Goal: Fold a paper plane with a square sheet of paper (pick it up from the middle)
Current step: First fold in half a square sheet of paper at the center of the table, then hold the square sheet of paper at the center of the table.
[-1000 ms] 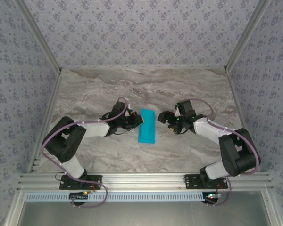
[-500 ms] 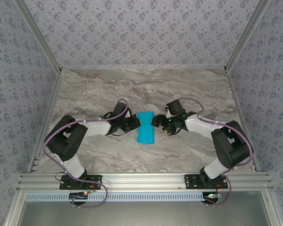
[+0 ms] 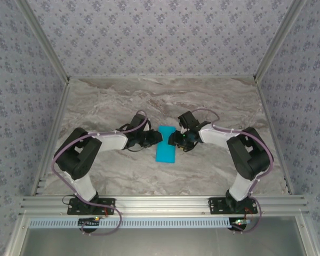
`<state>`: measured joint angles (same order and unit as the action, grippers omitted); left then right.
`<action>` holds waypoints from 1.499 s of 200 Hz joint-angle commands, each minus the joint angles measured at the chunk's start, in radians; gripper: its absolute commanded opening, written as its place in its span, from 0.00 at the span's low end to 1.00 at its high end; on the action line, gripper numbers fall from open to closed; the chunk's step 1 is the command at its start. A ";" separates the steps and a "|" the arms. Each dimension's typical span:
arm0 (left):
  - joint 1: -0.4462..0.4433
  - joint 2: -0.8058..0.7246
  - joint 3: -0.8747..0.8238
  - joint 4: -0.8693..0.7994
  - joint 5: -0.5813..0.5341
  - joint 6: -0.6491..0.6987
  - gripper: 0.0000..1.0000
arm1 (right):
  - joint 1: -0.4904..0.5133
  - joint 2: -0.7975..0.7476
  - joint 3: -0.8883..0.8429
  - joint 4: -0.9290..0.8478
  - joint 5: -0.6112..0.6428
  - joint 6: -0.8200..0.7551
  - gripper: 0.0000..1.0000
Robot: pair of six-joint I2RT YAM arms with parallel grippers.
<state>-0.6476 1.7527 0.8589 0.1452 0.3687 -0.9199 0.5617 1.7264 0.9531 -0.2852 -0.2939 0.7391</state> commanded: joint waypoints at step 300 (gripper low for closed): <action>0.047 -0.084 -0.008 -0.015 0.014 0.032 0.46 | 0.049 0.304 0.158 -0.244 0.126 -0.026 0.56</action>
<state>-0.5892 1.6459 0.8013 0.1093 0.3340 -0.9127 0.5926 1.8877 1.1675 -0.5468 -0.2230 0.7242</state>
